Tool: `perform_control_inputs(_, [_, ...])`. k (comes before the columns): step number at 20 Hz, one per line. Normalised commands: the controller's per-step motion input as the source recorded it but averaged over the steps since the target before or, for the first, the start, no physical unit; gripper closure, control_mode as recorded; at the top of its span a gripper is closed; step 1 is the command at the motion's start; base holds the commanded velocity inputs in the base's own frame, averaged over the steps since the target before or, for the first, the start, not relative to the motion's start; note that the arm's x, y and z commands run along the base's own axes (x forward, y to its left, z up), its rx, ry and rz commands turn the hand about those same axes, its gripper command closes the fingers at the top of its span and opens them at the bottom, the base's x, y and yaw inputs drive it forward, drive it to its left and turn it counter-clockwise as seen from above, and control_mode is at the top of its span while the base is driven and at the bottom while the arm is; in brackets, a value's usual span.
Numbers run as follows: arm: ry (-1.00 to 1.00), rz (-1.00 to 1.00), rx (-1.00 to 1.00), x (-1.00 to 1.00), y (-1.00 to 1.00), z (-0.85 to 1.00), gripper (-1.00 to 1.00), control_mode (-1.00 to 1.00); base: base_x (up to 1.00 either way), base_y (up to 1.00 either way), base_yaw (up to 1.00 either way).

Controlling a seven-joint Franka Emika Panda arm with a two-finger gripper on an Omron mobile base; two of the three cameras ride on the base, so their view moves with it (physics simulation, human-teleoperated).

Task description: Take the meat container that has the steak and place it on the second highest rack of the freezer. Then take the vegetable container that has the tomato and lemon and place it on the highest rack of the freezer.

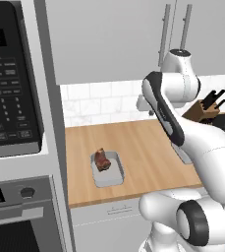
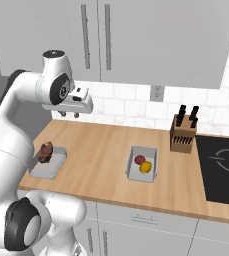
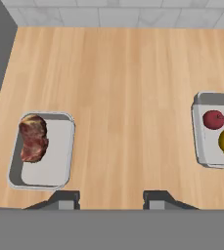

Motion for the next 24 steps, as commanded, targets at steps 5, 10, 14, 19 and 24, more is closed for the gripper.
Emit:
perform_control_inputs(5, [0.00, 0.00, 0.00, -0.23, 0.11, 0.00, -1.00, -1.00, 0.00, 0.00, 0.00])
perform_control_inputs(10, [0.01, 0.06, -0.14, -0.33, 0.42, -0.20, -1.00, -1.00, 0.00, 0.00, 0.00])
perform_control_inputs(14, [0.07, 0.08, -0.31, -0.18, 0.41, -0.44, -1.00, -1.00, 0.00, 0.00, 0.00])
perform_control_inputs(19, [0.04, 0.07, -0.11, -0.18, 0.22, -0.41, -1.00, -1.00, 0.00, 0.00, 0.00])
perform_control_inputs(24, [0.04, 0.08, 0.00, -0.11, 0.20, -0.37, -1.00, -1.00, 0.00, 0.00, 0.00])
